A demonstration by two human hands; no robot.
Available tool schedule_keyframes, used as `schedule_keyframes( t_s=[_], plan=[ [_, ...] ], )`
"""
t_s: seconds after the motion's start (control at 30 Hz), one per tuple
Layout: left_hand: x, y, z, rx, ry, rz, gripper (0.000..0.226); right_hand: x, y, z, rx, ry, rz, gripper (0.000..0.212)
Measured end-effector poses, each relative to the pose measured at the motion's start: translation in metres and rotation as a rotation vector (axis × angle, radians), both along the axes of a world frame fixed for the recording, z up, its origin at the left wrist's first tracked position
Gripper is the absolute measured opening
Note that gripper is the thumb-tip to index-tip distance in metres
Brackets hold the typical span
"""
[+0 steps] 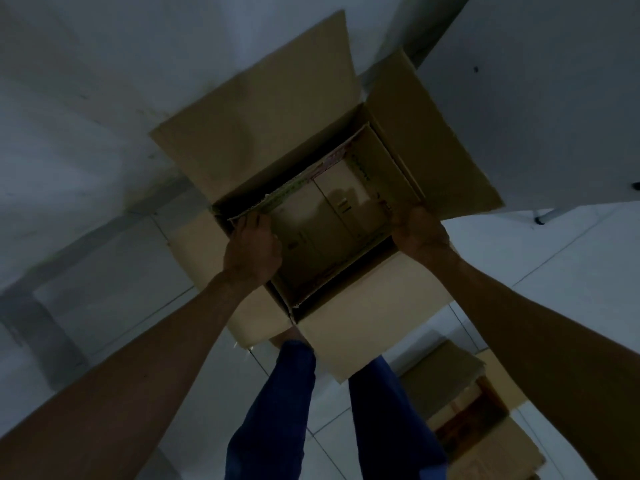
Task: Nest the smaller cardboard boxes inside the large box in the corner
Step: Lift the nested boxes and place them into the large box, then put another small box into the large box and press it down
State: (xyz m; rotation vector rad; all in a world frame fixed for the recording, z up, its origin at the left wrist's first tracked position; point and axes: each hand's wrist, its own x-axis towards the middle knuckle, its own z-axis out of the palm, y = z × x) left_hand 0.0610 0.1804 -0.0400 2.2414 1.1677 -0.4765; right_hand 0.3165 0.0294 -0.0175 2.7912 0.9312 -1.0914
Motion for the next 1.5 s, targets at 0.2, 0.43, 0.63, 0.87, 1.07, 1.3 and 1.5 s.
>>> schedule_keyframes(
  t_s=[0.2,0.43,0.63,0.87,1.07,1.3,1.5],
  plan=[
    [0.003,0.0,0.015,0.026,-0.034,-0.075,0.034,-0.005,-0.021,0.012,0.129,-0.043,-0.091,0.023],
    [0.011,-0.013,0.041,0.049,-0.111,-0.142,0.033,-0.012,-0.054,0.033,0.236,-0.108,-0.17,0.032],
    [0.012,-0.047,0.068,0.073,-0.242,-0.193,0.028,-0.027,-0.096,0.06,0.275,-0.12,-0.18,0.037],
    [-0.001,-0.141,0.106,0.087,-0.383,-0.258,0.021,-0.058,-0.202,0.096,0.37,-0.121,-0.245,0.038],
    [-0.006,-0.258,0.12,0.033,-0.386,-0.311,0.033,-0.097,-0.346,0.116,0.393,-0.131,-0.354,0.035],
    [-0.003,-0.4,0.104,-0.065,-0.338,-0.466,0.03,-0.141,-0.512,0.104,0.324,-0.054,-0.643,0.034],
    [0.005,-0.477,0.049,-0.15,-0.163,-0.659,0.039,-0.192,-0.621,0.052,0.222,-0.027,-0.979,0.035]
  ],
)
